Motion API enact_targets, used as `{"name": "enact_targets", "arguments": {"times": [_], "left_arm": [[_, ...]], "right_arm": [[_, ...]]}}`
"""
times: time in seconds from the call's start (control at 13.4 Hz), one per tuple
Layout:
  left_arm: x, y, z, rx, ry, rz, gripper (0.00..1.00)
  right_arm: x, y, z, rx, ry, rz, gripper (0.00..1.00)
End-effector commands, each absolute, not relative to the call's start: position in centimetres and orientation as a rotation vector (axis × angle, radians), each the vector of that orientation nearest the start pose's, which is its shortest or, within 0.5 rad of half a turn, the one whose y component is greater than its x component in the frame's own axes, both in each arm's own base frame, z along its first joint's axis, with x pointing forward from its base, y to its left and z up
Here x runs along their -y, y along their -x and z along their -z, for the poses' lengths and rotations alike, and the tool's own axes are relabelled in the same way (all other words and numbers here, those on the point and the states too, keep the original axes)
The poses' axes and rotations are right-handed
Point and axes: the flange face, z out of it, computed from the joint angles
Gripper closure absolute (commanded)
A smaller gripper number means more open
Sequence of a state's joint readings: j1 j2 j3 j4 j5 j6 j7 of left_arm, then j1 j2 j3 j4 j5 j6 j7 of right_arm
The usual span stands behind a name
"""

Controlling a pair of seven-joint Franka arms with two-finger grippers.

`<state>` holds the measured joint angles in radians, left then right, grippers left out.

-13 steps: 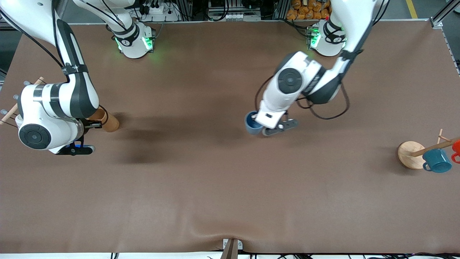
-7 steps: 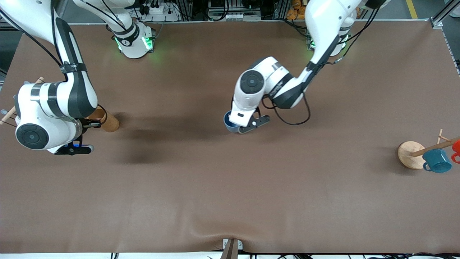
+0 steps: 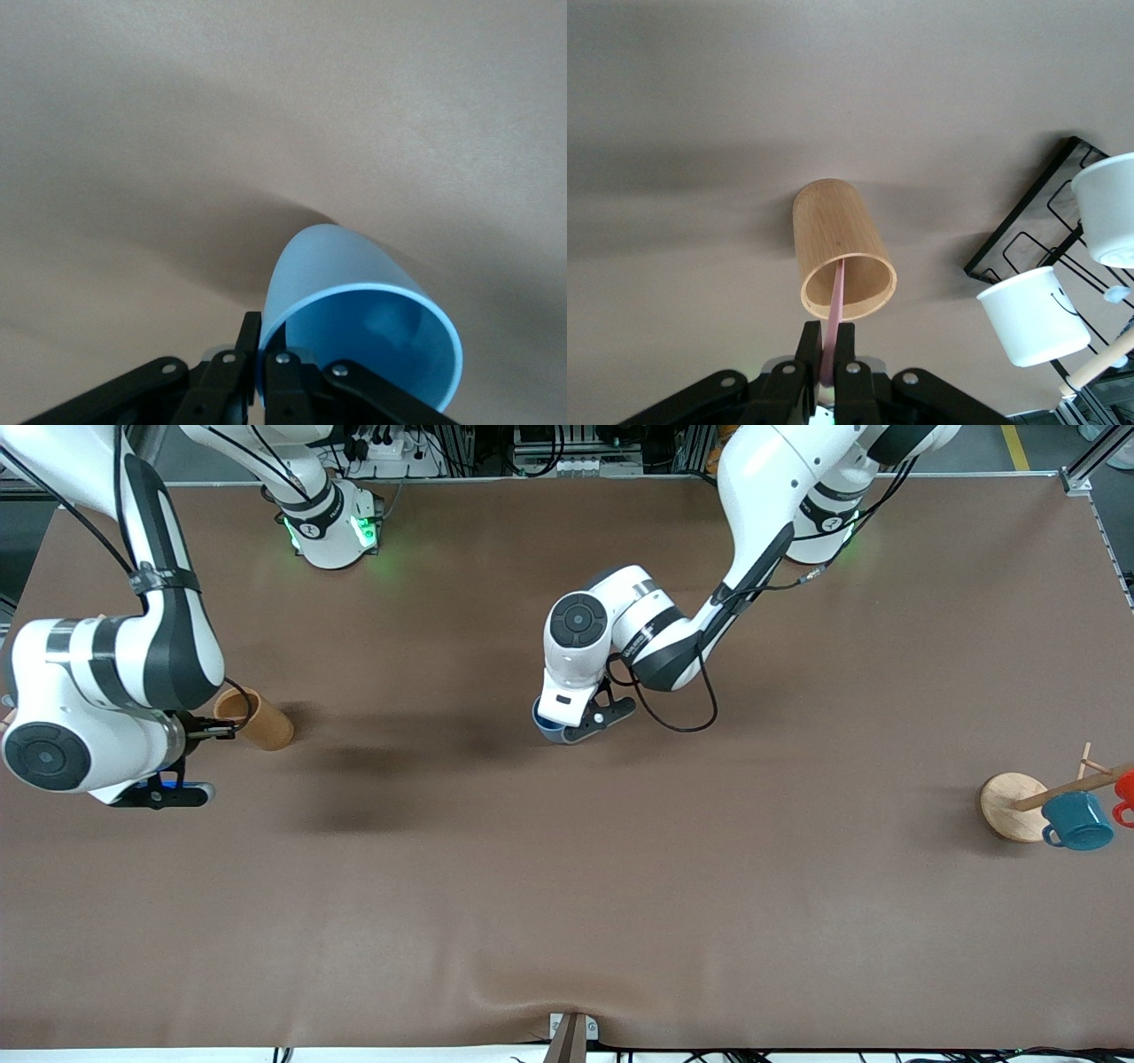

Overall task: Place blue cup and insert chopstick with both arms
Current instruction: 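Carry the blue cup to mid-table while the right gripper pulls the chopstick out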

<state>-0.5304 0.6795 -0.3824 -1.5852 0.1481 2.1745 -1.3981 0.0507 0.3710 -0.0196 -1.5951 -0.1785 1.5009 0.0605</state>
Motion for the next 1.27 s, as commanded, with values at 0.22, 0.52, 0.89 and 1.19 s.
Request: {"name": "enact_targets", "arguments": {"times": [0.22, 0.52, 0.89, 1.19], "left_arm": [[52.7, -46.1, -25.4, 0.746, 3.063, -0.15, 1.0], [52.6, -46.1, -25.1, 0.718, 3.062, -0.125, 0.59], [51.5, -47.7, -31.6, 0.727, 3.102, 0.009, 0.0], [45.6, -51.0, -41.8, 0.734, 3.096, 0.125, 0.0]], "right_arm": [[-2.3, -61.9, -45.0, 0.051, 3.299, -0.697, 1.0], [-5.4, -61.9, -48.7, 0.118, 3.316, -0.667, 1.0], [-9.3, -61.8, -51.9, 0.251, 3.33, -0.583, 1.0], [-12.2, -61.2, -52.9, 0.02, 3.136, -0.546, 1.0]]}}
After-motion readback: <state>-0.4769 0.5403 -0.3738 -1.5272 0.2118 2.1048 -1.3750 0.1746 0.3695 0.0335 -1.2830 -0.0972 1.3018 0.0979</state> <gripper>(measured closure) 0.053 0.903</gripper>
